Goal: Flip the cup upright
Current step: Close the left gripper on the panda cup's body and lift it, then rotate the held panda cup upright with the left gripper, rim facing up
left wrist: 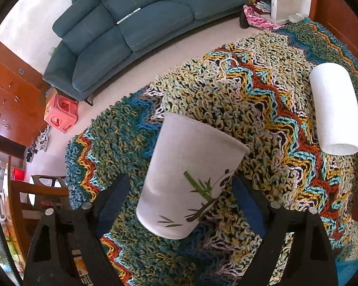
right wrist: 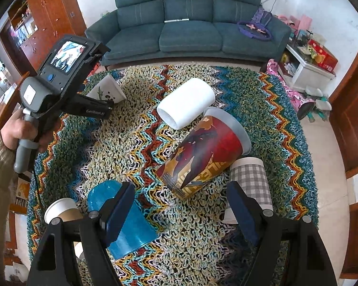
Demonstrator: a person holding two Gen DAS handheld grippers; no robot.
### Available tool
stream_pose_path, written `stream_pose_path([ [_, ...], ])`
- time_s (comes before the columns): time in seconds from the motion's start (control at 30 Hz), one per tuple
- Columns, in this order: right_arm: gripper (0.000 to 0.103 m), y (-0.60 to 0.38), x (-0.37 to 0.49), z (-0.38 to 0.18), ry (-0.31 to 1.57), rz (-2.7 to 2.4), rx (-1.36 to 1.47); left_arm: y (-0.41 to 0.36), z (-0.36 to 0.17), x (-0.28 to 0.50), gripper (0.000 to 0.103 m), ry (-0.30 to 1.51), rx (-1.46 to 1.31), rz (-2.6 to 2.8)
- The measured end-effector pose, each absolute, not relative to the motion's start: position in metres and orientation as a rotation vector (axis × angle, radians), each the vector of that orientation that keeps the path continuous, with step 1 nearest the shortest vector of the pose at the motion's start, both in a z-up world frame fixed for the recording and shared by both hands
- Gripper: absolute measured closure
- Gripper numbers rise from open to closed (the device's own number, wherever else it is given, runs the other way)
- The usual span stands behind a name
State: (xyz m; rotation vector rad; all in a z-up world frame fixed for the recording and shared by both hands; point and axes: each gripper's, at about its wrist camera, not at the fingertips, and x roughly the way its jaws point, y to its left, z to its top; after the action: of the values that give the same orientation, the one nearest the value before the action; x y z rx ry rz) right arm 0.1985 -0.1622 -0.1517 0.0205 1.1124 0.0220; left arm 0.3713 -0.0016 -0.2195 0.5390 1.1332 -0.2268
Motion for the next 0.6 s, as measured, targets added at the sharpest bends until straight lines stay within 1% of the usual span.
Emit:
stream_pose_path([
  [0.03,0.023,-0.162,0.199,-0.153,1.114,0.020,0.021,-0.003,-0.221,0.370,0.022,1.137,0.544,-0.231],
  [0.07,0.023,-0.163,0.199,-0.154,1.116,0.017,0.022,-0.004,-0.222,0.370,0.027,1.145,0.549,-0.234],
  [0.13,0.023,-0.165,0.200,-0.155,1.120,0.015,0.024,-0.006,-0.224,0.368,0.030,1.145,0.568,-0.231],
  [0.33,0.023,-0.165,0.199,-0.158,1.126,0.016,0.027,-0.004,-0.214,0.362,0.031,1.146,0.530,-0.228],
  [0.6,0.023,-0.161,0.191,-0.156,1.123,0.025,0.022,0.013,-0.191,0.355,0.031,1.222,0.351,-0.197],
])
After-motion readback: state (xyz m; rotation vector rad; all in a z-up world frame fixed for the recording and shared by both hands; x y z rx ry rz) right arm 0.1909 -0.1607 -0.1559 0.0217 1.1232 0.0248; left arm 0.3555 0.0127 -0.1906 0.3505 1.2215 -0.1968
